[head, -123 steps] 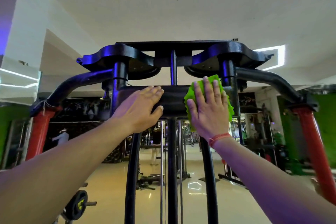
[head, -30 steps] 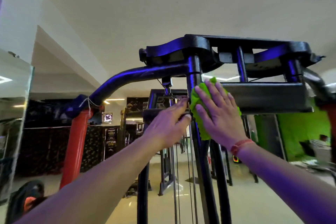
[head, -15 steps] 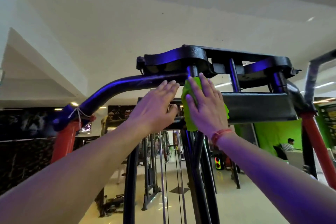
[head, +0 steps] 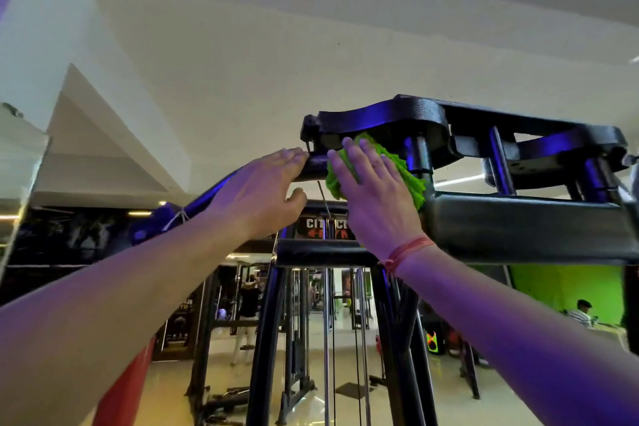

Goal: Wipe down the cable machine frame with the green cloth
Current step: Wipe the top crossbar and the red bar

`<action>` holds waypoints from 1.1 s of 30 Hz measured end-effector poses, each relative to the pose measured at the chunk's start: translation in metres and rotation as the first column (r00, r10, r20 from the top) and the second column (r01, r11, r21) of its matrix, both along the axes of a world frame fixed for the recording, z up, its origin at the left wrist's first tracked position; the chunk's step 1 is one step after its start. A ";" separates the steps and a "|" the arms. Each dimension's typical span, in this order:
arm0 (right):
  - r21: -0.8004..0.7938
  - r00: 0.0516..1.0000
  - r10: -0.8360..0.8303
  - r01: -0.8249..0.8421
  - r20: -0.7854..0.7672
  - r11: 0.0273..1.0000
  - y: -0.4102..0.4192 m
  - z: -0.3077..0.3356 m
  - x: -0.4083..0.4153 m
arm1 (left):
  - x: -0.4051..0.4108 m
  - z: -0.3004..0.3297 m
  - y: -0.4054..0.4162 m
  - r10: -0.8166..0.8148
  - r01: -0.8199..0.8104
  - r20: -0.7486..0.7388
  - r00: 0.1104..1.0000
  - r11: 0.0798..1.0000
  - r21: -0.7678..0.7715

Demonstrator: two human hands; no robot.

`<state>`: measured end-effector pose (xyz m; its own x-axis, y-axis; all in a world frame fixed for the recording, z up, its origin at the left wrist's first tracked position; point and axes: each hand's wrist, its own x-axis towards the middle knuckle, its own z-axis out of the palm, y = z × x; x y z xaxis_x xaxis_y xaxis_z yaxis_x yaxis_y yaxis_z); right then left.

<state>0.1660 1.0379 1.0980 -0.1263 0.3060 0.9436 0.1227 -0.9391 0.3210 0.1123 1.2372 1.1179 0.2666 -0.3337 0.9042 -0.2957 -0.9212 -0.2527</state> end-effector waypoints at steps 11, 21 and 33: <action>0.060 0.995 0.057 -0.062 0.078 0.996 0.065 0.006 0.022 | 0.021 0.002 0.073 -0.088 0.088 -0.002 0.996 0.996 0.013; 0.004 0.994 0.061 -0.062 0.094 0.998 0.116 0.004 0.031 | 0.021 -0.005 0.129 -0.129 0.131 -0.044 0.991 0.991 0.029; 0.064 1.000 -0.007 0.008 -0.017 0.998 0.149 0.013 0.017 | 0.019 -0.039 0.187 -0.195 0.190 -0.126 0.973 0.981 -0.051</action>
